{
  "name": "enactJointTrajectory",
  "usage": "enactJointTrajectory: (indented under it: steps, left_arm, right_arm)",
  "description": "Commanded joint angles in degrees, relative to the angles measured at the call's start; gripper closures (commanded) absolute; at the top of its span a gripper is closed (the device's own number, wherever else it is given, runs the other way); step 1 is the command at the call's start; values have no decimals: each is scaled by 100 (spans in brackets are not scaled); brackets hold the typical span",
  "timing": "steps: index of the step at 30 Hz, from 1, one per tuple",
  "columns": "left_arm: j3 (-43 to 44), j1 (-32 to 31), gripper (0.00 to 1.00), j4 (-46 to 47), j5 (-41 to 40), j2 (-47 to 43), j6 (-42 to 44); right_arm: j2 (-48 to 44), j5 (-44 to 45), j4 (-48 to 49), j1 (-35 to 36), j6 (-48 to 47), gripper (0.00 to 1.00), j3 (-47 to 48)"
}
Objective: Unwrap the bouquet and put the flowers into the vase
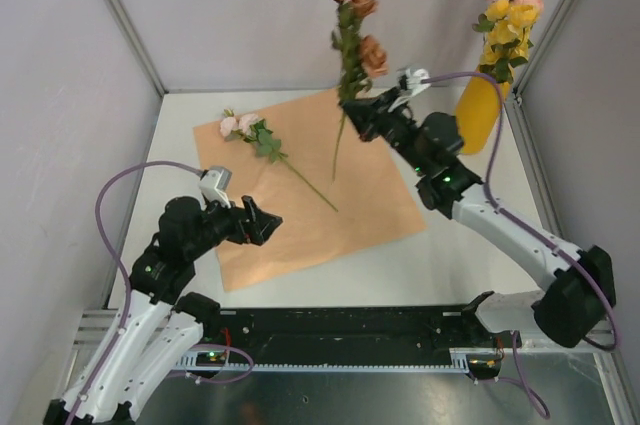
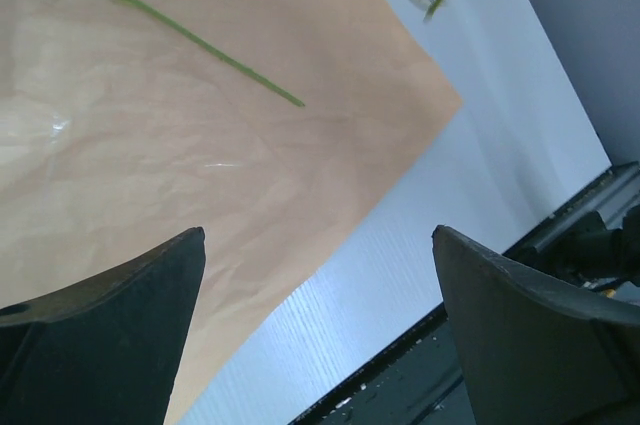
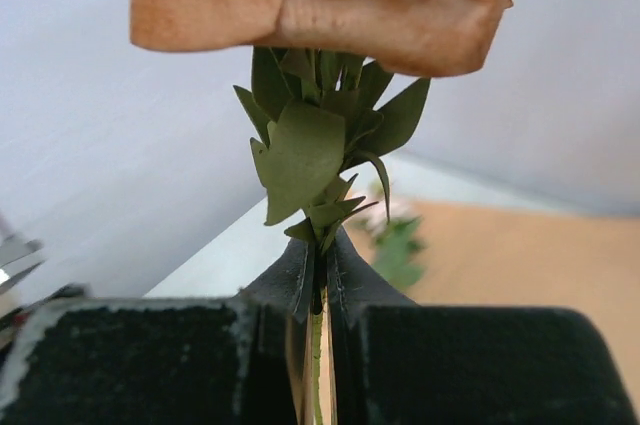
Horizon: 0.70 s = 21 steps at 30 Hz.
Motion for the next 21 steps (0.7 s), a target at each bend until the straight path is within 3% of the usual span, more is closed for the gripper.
enactJointTrajectory:
  steps: [1, 10, 17, 21]
  left_arm:
    - [138, -27, 0, -238, -495, -381, 338]
    - [121, -26, 0, -244, -566, -539, 362]
    - [127, -25, 0, -245, -631, -512, 371]
    - [123, -25, 0, -250, -663, -523, 354]
  right_arm:
    - [-556, 379, 649, -629, -1842, 100, 312]
    - [-739, -101, 908, -2840, -2798, 100, 962]
    - [-534, -817, 1421, -4319, -2269, 100, 1019]
    - [-288, -1008, 1694, -4681, -2032, 100, 1099]
